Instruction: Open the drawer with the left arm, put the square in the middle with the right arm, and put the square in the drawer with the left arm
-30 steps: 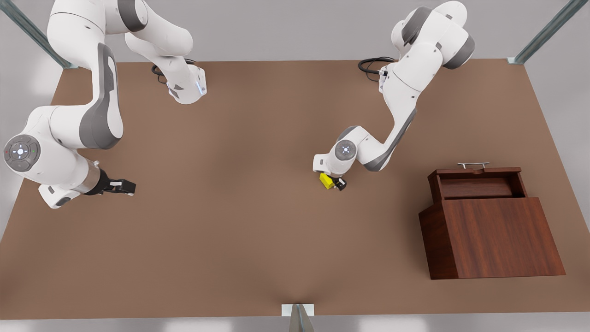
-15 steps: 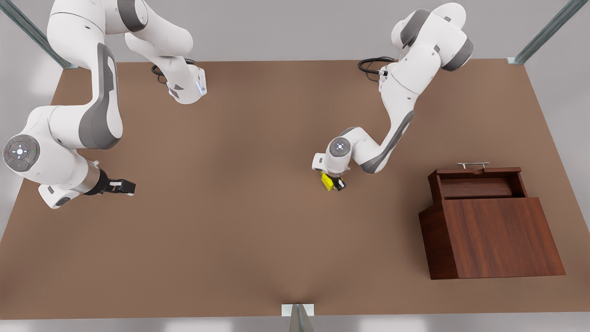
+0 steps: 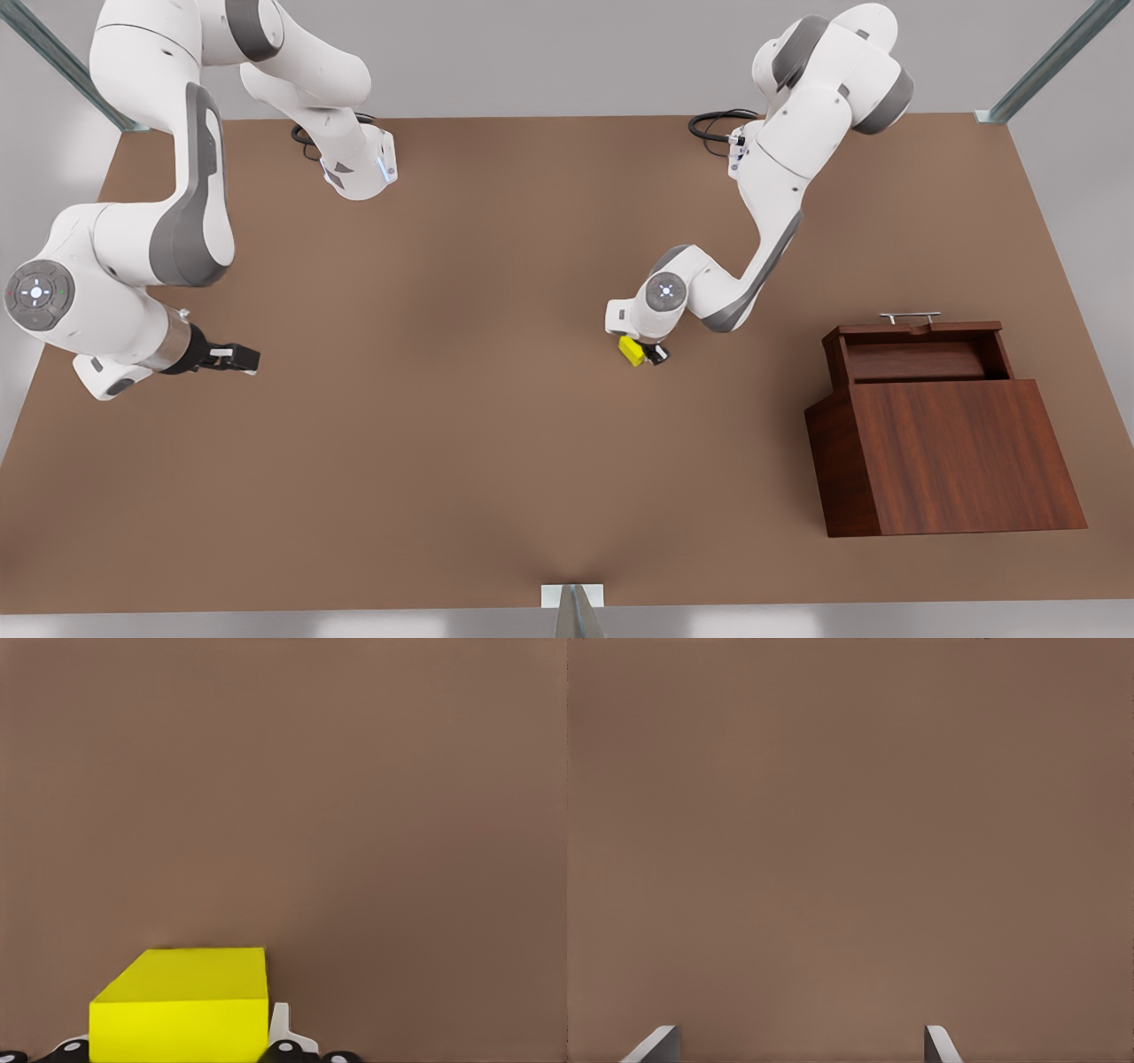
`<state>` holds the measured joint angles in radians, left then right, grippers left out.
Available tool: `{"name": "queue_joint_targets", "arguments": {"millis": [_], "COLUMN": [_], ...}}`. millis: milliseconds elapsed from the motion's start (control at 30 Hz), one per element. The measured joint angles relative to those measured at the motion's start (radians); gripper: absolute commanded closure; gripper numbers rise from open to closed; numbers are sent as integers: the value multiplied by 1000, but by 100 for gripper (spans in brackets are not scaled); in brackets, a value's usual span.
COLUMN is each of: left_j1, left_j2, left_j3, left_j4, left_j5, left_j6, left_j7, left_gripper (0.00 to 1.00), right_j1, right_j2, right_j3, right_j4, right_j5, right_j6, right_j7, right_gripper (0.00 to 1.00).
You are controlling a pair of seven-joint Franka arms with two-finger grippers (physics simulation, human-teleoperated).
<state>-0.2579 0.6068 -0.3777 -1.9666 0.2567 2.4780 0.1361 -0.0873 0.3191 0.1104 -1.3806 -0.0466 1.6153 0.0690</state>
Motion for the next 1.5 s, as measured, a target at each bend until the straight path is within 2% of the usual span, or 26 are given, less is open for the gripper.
{"name": "queue_joint_targets", "arguments": {"millis": [67,167,300,367,467,600,667,867,1100,1133,1167,1200,1400,1433,1500], "left_j1": [0,2,22,20,81,233,253,422,481,495,507,504,503,514,454], "left_j2": [1,-2,-74,-199,-391,-512,-510,-459,-397,-388,-381,-378,-391,-439,-446], "left_j3": [0,0,0,49,185,340,380,381,381,381,381,380,379,339,206], "left_j4": [0,0,0,4,15,23,23,20,24,39,49,52,62,109,359], "left_j5": [0,1,0,-23,-93,-182,-204,-218,-195,-193,-192,-188,-186,-187,-183], "left_j6": [4,-2,-56,-176,-374,-485,-480,-472,-422,-420,-420,-419,-441,-571,-888], "left_j7": [0,0,-15,-125,-380,-428,-407,-134,-83,-82,-82,-86,-97,-115,-104], "left_gripper": [39,38,38,38,37,37,37,37,37,33,24,0,0,0,0], "right_j1": [0,0,1,0,0,0,2,1,0,0,0,0,0,0,0], "right_j2": [0,0,0,0,0,0,0,0,0,0,0,0,0,0,0], "right_j3": [0,0,2,2,2,2,2,2,2,2,2,2,2,2,2], "right_j4": [0,0,0,1,1,0,0,1,0,0,0,0,1,1,0], "right_j5": [1,1,1,1,1,2,1,2,23,23,23,22,23,22,23], "right_j6": [-1,-6,-6,-6,-6,-6,-6,-7,-8,-8,-8,-8,-8,-8,-8], "right_j7": [0,0,1,1,1,2,2,2,2,2,2,2,2,2,2], "right_gripper": [0,0,0,0,0,0,0,0,0,0,0,0,0,0,0]}}
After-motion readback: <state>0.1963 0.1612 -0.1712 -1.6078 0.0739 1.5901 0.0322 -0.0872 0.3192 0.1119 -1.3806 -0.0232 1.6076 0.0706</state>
